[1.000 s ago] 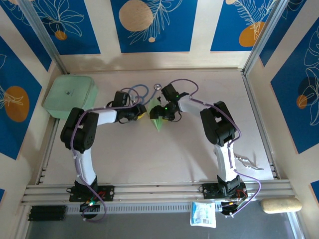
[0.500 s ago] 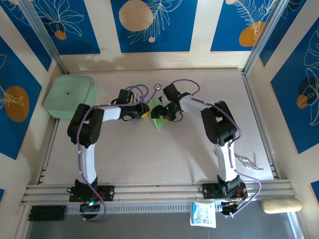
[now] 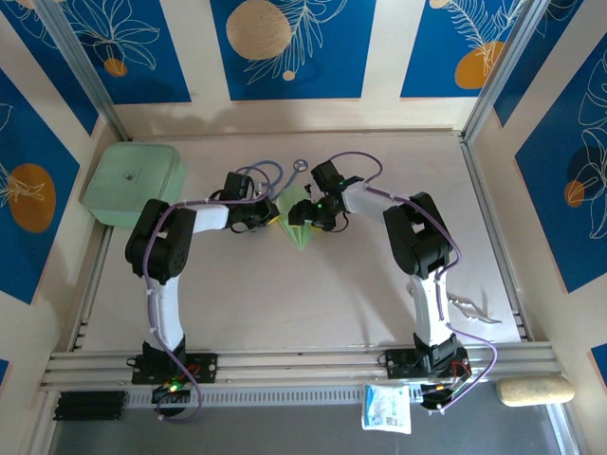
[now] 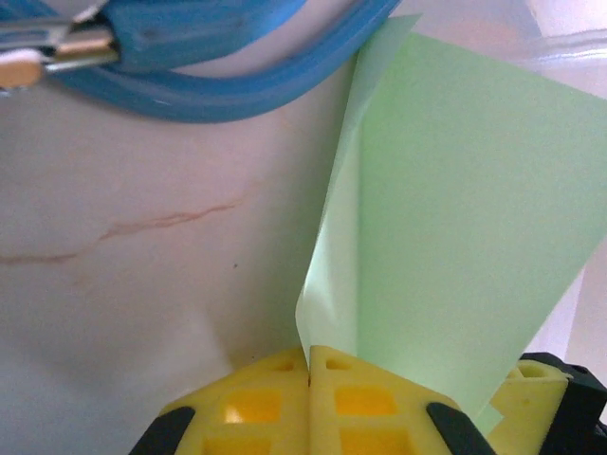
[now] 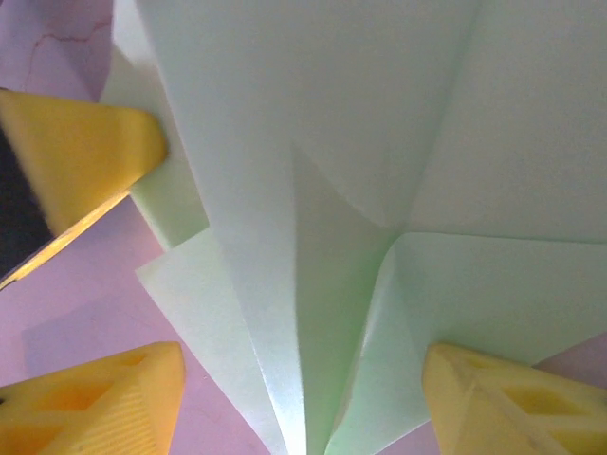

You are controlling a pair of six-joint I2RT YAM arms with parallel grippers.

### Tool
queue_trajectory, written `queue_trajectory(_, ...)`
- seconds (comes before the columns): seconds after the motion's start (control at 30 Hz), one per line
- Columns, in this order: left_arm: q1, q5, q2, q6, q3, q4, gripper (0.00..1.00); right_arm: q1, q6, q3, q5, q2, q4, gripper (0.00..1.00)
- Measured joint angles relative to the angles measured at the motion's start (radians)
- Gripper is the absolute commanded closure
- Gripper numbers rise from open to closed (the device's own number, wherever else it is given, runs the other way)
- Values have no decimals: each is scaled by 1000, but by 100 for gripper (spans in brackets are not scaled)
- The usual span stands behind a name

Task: Fold a paper plane with a square sheet of paper (pick it up from the middle)
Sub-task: Move a paper plane to the center of the table.

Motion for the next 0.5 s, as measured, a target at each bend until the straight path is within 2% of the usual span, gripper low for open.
queue_trajectory(0.13, 0, -14, -9, -4, -8, -2, 95, -4, 19, -10, 4, -6, 11, 31)
queue_trajectory(0.5, 0, -1, -9, -10, -10, -6, 83, -4, 22, -5, 4, -7, 13, 31)
